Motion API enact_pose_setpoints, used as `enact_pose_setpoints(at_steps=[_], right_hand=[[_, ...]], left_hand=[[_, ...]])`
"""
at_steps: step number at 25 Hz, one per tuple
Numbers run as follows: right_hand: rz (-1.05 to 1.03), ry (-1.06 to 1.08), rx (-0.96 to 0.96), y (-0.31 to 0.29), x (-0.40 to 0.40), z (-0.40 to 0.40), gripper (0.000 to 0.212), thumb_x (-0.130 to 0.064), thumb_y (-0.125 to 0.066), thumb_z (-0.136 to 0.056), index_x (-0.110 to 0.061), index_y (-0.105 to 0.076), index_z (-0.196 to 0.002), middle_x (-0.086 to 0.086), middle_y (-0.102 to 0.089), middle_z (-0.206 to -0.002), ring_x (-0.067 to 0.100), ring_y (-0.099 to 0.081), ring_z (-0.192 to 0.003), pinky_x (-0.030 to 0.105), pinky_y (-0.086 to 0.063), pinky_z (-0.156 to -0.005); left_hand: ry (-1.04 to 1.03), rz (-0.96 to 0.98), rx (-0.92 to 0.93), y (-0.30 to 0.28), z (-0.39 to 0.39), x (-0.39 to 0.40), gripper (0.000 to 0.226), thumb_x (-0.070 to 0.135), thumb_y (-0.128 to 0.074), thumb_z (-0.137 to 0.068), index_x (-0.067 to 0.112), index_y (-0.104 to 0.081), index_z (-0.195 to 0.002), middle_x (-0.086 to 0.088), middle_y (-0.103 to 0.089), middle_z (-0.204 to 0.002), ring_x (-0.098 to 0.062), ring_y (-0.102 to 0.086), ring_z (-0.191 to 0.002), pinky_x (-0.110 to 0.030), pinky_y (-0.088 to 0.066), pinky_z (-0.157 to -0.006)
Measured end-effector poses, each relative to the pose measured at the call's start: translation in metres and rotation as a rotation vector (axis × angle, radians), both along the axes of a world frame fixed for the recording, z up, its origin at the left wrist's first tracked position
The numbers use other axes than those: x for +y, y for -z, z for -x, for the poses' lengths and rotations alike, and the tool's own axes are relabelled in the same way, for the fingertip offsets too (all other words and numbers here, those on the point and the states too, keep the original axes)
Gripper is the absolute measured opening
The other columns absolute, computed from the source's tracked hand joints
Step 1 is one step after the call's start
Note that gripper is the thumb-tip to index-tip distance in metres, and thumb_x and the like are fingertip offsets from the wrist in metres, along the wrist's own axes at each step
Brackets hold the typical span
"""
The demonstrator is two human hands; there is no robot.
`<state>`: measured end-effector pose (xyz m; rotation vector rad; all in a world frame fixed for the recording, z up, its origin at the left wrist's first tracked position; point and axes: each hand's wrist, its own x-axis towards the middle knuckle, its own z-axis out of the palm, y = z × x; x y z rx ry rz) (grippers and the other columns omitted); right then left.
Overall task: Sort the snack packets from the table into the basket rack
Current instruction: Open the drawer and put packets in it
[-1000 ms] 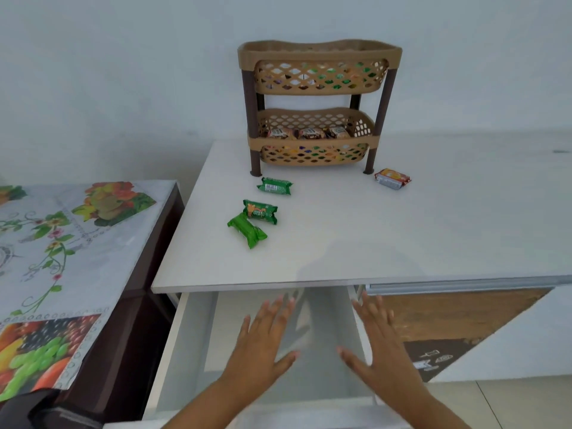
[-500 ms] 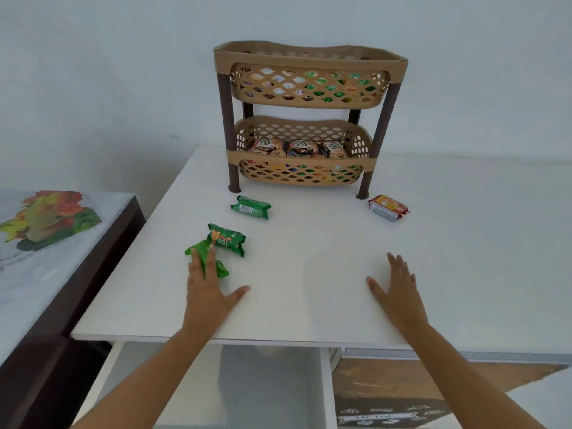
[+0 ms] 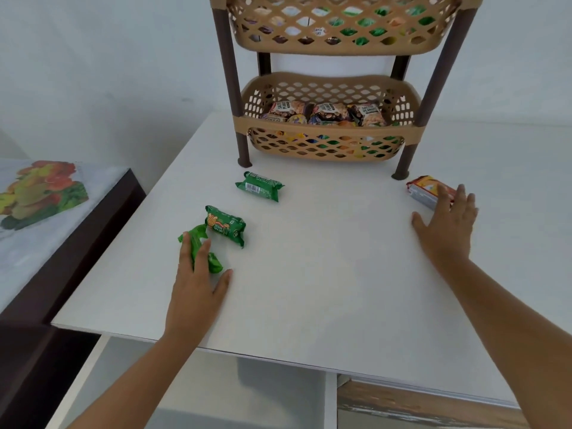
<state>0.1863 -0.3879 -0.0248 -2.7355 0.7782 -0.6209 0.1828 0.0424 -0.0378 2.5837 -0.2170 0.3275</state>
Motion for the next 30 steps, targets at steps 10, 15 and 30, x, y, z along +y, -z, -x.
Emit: enact_pose_setpoints(at_steps=[10, 15, 30], right_hand=[[0.074, 0.102, 0.028, 0.002, -0.013, -0.019, 0.053, -0.028, -0.05, -0.088, -0.004, -0.036, -0.133, 0.028, -0.039, -0.13, 0.048, -0.032, -0.125, 0.063, -0.017, -0.107], [0.025, 0.023, -0.08, 0.0, -0.002, -0.009, 0.051, -0.03, -0.052, -0.088, -0.001, -0.038, -0.128, 0.03, -0.039, -0.119, 0.045, -0.042, -0.107, 0.056, -0.049, -0.077], [-0.668, -0.112, -0.242, -0.02, 0.203, 0.138, 0.054, -0.019, -0.055, -0.092, -0.004, -0.034, -0.139, 0.017, -0.038, -0.122, 0.008, -0.047, -0.094, -0.001, -0.035, -0.076]], left_hand=[[-0.026, -0.007, 0.0, -0.008, 0.006, -0.004, 0.056, 0.033, -0.055, -0.088, 0.017, -0.032, -0.137, -0.004, -0.007, -0.157, -0.039, -0.06, -0.102, -0.042, -0.052, -0.071], [-0.026, 0.031, 0.017, -0.01, 0.007, -0.004, 0.05, 0.038, -0.051, -0.089, 0.018, -0.036, -0.132, -0.002, -0.006, -0.156, -0.034, -0.064, -0.09, -0.035, -0.049, -0.068], [-0.029, 0.816, 0.034, -0.039, 0.096, 0.027, 0.037, -0.003, -0.047, -0.088, 0.019, -0.047, -0.117, -0.001, -0.04, -0.132, 0.001, -0.04, -0.114, 0.003, -0.036, -0.082]])
